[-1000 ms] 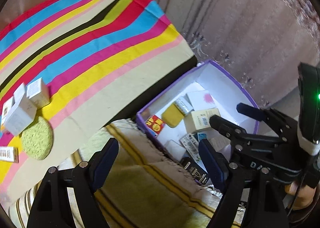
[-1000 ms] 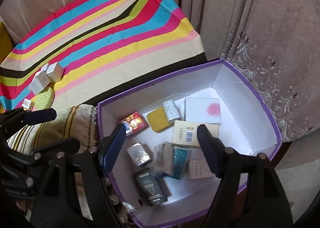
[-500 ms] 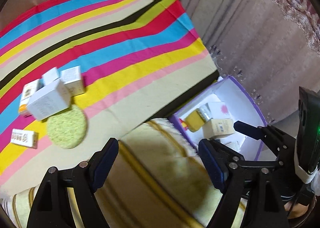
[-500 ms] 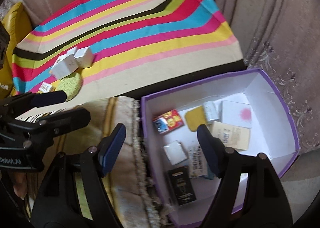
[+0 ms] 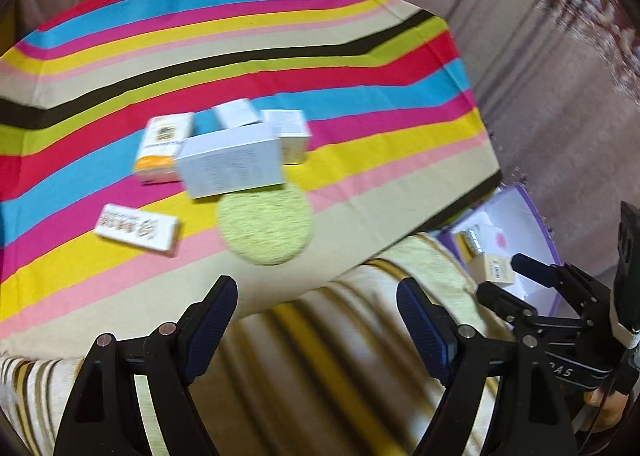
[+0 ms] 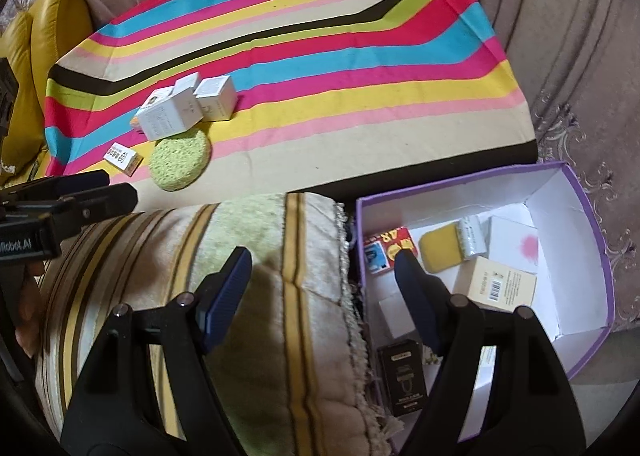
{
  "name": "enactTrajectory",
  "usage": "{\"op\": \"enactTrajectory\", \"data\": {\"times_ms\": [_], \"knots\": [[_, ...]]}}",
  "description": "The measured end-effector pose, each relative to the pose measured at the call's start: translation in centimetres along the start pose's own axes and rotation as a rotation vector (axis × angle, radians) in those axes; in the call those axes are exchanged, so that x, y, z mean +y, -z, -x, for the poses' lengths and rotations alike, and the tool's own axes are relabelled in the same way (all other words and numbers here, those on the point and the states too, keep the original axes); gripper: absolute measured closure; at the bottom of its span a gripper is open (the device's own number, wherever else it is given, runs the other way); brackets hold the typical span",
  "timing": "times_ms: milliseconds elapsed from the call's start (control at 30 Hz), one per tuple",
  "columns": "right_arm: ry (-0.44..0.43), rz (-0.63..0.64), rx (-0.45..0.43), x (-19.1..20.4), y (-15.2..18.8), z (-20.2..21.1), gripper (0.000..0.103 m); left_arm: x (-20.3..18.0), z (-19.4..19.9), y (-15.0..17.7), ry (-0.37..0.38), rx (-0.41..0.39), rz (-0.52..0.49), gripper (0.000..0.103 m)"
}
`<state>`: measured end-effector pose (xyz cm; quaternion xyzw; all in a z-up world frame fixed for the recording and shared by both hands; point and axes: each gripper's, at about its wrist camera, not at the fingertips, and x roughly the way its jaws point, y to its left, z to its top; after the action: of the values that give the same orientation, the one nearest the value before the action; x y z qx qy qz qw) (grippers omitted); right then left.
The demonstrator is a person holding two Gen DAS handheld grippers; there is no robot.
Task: Organize objects
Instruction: 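Move both grippers back over the remaining boxes on the cloth, then grasp the white DING ZHI DENTAL box with the left gripper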
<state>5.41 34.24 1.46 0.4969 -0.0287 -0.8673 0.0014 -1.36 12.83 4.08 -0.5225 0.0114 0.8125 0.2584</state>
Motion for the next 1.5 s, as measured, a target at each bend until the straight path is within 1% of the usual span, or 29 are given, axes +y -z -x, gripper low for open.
{"op": "enactTrajectory", "data": {"times_ms": [100,500,767,933,1100,1300,1367,1500], "knots": [[-0.005,0.018,0.003,0.9,-0.2,-0.2,0.026,1.8,0.3,0.0,-0.014,0.000,0.033,0.020],[-0.030,0.072,0.018,3.8,-1.2,-1.4,0.025,6.9,0.9,0.1,-0.090,0.002,0.092,0.020],[-0.038,0.101,0.026,5.5,-1.9,-2.3,0.024,9.1,0.4,-0.4,-0.139,0.021,0.083,0.020],[-0.039,0.126,0.019,6.8,-2.4,-2.8,0.024,10.2,-0.7,-1.2,-0.158,0.050,0.075,0.020],[-0.043,0.154,0.012,8.4,-3.0,-3.3,0.024,10.7,-2.1,-2.1,-0.166,0.084,0.038,0.020],[-0.065,0.166,0.010,9.9,-3.6,-4.0,0.018,10.7,-3.8,-3.1,-0.173,0.117,-0.014,0.020],[-0.064,0.165,0.008,10.2,-3.8,-4.1,0.015,10.7,-4.3,-3.4,-0.178,0.124,-0.031,0.019],[-0.056,0.169,0.003,10.8,-4.2,-4.4,0.012,11.0,-5.0,-3.8,-0.186,0.133,-0.042,0.019]]}}
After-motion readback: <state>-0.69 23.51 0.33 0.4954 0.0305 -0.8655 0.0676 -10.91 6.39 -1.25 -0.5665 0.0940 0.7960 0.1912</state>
